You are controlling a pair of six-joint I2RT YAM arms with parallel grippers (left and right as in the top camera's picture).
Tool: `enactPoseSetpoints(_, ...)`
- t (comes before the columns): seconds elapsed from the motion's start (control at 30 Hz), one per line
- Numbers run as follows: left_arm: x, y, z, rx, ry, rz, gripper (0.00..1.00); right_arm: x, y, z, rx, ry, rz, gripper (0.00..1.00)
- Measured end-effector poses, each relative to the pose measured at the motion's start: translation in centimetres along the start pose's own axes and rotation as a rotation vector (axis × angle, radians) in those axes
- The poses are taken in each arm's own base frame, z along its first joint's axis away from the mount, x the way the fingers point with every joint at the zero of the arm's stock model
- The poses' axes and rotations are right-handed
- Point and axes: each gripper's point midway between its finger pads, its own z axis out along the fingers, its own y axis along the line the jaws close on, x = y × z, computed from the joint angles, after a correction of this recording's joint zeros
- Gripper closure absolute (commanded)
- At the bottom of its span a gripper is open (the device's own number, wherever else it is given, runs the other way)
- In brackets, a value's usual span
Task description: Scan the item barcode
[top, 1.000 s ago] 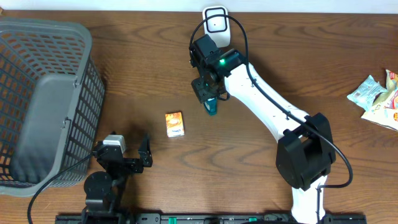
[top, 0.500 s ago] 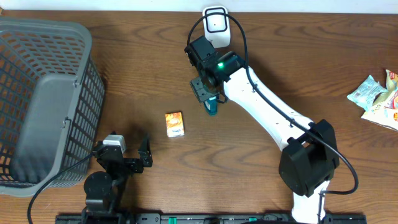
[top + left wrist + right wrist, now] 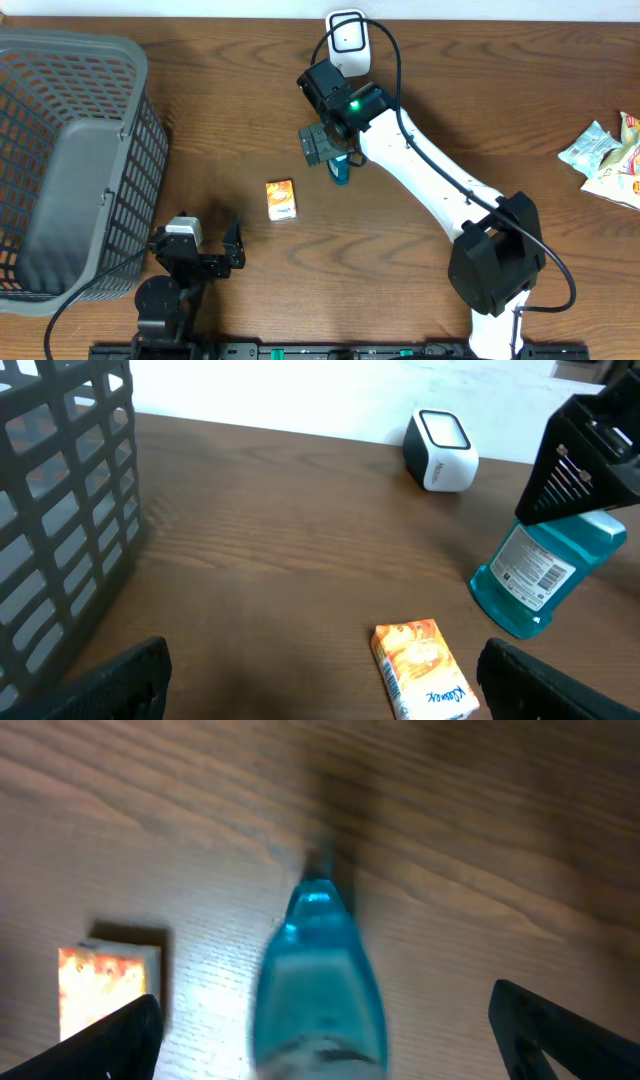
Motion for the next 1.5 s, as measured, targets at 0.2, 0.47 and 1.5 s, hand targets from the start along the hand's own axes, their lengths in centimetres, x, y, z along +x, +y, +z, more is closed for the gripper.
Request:
enactPoseSetpoints(0.2, 0.0, 0.0, 0.0, 0.000, 0.000, 0.000, 0.02, -0.2, 0.0, 0.0, 0.000, -0.007, 0.015, 0.01)
enactPoseSetpoints(0.47, 0.0, 0.0, 0.0, 0.000, 0.000, 0.000, 0.02, 0.5, 0.0, 1.7, 0.018, 0.029, 0.022, 0.23)
enactPoseSetpoints(1.5, 0.0, 0.0, 0.0, 0.000, 0.000, 0.000, 0.02, 1.8, 0.0, 1.6, -0.005, 0.083, -0.055, 0.98)
